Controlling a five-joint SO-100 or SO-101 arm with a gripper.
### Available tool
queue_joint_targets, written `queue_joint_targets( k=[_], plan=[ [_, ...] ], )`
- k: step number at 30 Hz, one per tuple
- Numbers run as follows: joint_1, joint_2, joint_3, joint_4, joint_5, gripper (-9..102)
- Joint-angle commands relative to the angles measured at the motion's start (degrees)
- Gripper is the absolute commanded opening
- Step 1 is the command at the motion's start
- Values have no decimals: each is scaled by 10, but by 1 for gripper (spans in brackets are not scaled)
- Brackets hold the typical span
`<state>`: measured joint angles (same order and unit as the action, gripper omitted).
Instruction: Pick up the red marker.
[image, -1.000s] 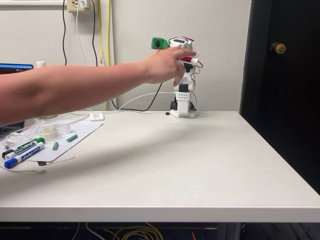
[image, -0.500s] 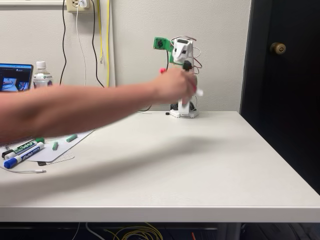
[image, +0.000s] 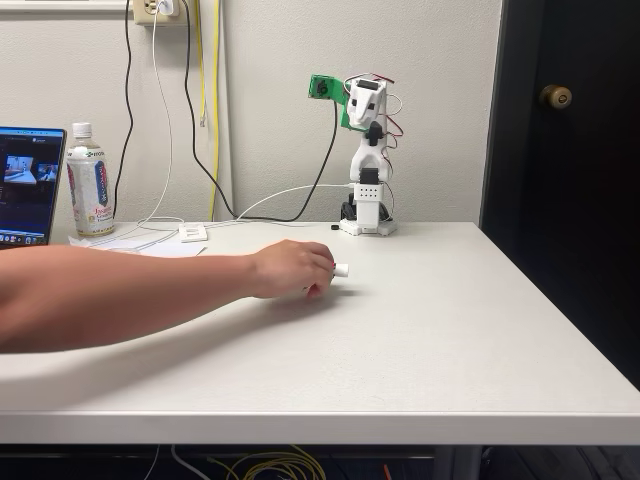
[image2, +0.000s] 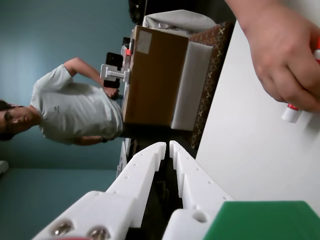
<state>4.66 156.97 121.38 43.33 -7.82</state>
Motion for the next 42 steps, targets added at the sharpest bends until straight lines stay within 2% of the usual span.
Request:
queue_joint_targets(
  k=[1, 16, 36, 42],
  plan=[
    [-4, -11, -12, -1, -7, 0],
    [-15, -40, -12, -18, -7, 0],
    [-3, -29, -12, 27, -7, 0],
    [26, -31, -18, 54, -4, 0]
  ],
)
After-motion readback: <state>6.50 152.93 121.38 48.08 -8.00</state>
